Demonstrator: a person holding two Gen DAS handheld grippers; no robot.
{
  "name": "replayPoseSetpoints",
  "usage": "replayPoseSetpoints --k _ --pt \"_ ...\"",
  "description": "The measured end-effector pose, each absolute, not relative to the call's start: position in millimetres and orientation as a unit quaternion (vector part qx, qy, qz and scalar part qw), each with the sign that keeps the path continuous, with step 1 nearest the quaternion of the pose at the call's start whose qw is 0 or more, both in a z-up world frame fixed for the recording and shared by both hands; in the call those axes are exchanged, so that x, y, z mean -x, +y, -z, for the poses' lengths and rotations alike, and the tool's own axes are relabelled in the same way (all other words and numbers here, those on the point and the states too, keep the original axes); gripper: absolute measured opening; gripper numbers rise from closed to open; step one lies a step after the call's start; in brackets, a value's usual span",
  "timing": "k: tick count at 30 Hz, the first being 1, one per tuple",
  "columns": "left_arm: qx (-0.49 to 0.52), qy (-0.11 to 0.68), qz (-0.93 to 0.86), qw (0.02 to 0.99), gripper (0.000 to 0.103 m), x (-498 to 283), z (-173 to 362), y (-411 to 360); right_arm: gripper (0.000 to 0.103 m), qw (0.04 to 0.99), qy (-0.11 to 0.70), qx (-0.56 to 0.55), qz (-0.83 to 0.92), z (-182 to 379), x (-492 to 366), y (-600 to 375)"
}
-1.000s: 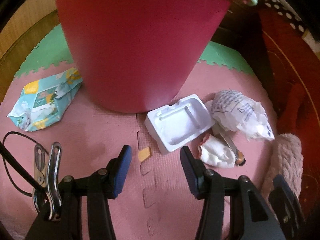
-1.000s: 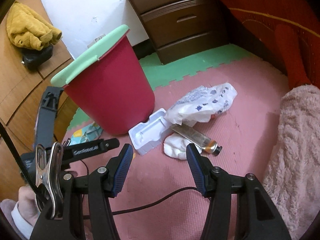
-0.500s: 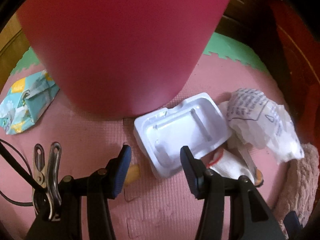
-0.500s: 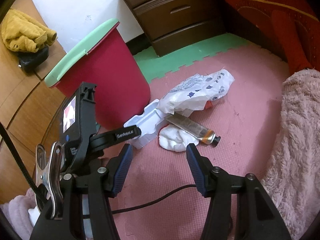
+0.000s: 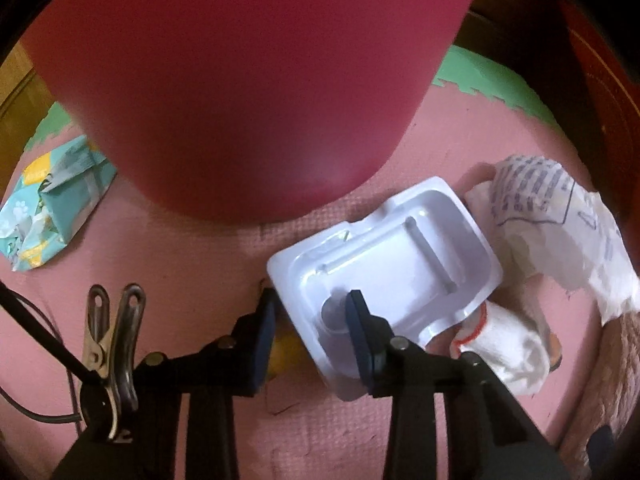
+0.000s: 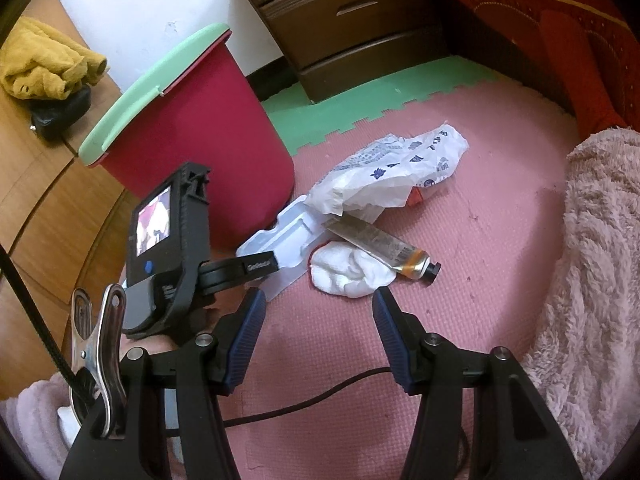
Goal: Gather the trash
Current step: 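Lower the left tool onto the blister tray rim and close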
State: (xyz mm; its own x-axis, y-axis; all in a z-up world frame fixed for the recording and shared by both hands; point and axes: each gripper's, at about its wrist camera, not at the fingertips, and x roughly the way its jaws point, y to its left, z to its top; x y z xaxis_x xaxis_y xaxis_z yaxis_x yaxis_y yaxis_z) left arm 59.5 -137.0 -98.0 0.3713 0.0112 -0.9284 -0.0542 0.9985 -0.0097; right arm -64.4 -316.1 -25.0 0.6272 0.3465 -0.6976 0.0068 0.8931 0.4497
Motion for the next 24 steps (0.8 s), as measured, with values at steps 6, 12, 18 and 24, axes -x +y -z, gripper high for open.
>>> replayPoseSetpoints --k 6,12,18,24 --pt "-0.025 0.585 -0.016 0.811 0.028 -57.0 100.3 -125.7 0.057 0.876 0.424 -0.211 -0.093 27.1 62.4 -316.4" --pt "-0.096 0.605 -0.012 0.791 0.027 -57.6 100.8 -119.4 0.057 0.873 0.432 -0.207 -0.092 31.7 59.8 -314.9" --pt "-0.091 0.600 0.008 0.795 0.027 -59.1 91.4 -107.8 0.057 0.863 0.453 -0.208 -0.086 42.9 47.0 -313.4" --pt "-0.072 0.579 0.035 0.812 0.028 -42.5 79.7 -101.7 0.057 0.857 0.466 -0.209 -0.068 51.3 27.8 -317.4"
